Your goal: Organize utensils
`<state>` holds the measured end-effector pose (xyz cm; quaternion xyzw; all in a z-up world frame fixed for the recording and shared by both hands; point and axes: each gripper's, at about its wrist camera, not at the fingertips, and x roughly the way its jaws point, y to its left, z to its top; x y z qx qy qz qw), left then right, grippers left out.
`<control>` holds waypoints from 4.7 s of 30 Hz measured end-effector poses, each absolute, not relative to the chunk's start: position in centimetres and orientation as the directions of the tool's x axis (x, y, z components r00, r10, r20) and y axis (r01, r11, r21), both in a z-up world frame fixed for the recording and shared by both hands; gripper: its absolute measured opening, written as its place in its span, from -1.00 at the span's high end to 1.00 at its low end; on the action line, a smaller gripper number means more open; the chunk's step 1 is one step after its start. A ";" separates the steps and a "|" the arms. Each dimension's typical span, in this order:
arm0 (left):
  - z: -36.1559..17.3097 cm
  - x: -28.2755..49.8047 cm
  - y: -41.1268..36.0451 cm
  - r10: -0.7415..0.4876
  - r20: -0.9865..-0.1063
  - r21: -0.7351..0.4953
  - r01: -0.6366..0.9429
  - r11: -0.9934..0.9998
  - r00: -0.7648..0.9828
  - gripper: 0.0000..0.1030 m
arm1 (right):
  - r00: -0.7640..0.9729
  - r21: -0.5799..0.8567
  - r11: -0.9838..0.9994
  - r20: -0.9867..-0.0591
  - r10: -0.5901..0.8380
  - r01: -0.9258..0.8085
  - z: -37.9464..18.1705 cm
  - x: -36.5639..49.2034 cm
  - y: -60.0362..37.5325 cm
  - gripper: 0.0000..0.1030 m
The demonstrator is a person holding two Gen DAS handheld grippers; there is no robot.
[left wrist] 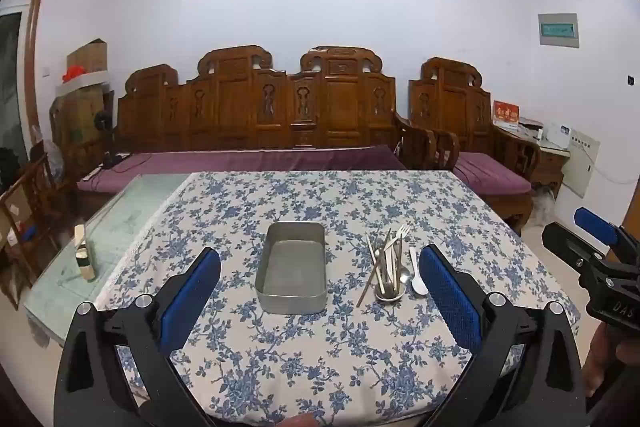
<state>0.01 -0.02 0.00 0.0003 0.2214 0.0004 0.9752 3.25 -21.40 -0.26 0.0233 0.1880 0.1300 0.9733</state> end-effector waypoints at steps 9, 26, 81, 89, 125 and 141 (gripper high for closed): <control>0.1 0.2 0.3 -0.004 -0.429 -0.009 -0.001 1.000 0.903 -0.87 | 0.896 0.094 0.965 -0.359 0.262 -0.244 -0.1 3.2 -21.4 -0.95; 0.5 -0.2 0.0 -0.005 -0.423 -0.003 0.004 1.000 0.906 -0.87 | 0.895 0.094 0.965 -0.360 0.263 -0.245 -0.3 3.3 -21.3 -0.95; 1.6 -1.2 -1.0 -0.024 -0.404 0.003 0.028 1.000 0.914 -0.87 | 0.895 0.098 0.964 -0.358 0.266 -0.247 -0.2 3.2 -21.0 -0.95; 1.3 -0.9 -1.2 -0.025 -0.417 0.007 0.031 0.999 0.908 -0.87 | 0.894 0.097 0.965 -0.362 0.264 -0.245 -0.1 3.1 -20.8 -0.95; -10.5 13.5 -2.7 -0.186 -0.654 -0.029 0.222 0.975 0.733 -0.87 | 0.739 0.046 0.951 -0.619 0.268 -0.306 -14.7 20.1 -21.8 -0.18; -15.1 19.2 -4.9 -0.219 -0.737 -0.018 0.304 0.952 0.640 -0.45 | 0.541 0.149 0.928 -0.776 0.323 -0.340 -23.6 27.8 -22.4 0.06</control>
